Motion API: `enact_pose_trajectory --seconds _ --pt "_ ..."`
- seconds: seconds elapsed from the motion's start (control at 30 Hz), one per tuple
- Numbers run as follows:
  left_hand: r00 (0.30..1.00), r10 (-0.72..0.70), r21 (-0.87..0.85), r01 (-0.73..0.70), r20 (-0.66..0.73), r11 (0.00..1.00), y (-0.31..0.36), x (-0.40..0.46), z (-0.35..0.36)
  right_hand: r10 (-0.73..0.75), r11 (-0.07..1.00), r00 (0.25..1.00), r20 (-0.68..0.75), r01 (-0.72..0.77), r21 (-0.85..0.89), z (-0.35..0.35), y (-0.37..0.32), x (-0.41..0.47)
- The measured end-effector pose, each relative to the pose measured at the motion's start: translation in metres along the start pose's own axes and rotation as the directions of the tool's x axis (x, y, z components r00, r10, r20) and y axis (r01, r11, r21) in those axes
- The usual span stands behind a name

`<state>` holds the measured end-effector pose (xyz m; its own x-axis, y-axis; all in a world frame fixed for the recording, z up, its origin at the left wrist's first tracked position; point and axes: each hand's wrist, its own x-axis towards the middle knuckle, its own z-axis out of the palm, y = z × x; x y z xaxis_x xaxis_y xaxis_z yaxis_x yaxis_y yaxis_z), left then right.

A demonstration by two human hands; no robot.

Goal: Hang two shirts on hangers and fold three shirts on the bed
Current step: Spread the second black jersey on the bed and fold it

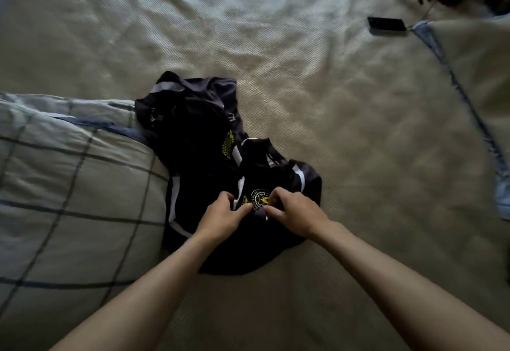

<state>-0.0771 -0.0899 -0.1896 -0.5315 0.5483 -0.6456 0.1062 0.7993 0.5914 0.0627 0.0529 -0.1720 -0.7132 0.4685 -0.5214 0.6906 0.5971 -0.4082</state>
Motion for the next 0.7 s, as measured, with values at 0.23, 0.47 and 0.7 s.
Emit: enact_pose_trajectory --seconds 0.23,0.47,0.7 --pt "0.952 0.074 -0.075 -0.101 -0.298 0.992 -0.024 -0.021 -0.008 0.139 0.983 0.951 0.275 -0.166 0.08 0.007 0.036 -0.057" --pt "0.972 -0.057 -0.17 0.018 -0.228 0.985 -0.083 -0.079 -0.015 0.166 0.962 0.971 0.174 -0.198 0.189 -0.003 0.02 -0.05" --pt "0.981 -0.193 -0.203 0.186 -0.014 0.961 -0.101 -0.116 0.003 0.229 0.973 0.953 -0.197 -0.231 0.012 -0.007 -0.036 0.018"
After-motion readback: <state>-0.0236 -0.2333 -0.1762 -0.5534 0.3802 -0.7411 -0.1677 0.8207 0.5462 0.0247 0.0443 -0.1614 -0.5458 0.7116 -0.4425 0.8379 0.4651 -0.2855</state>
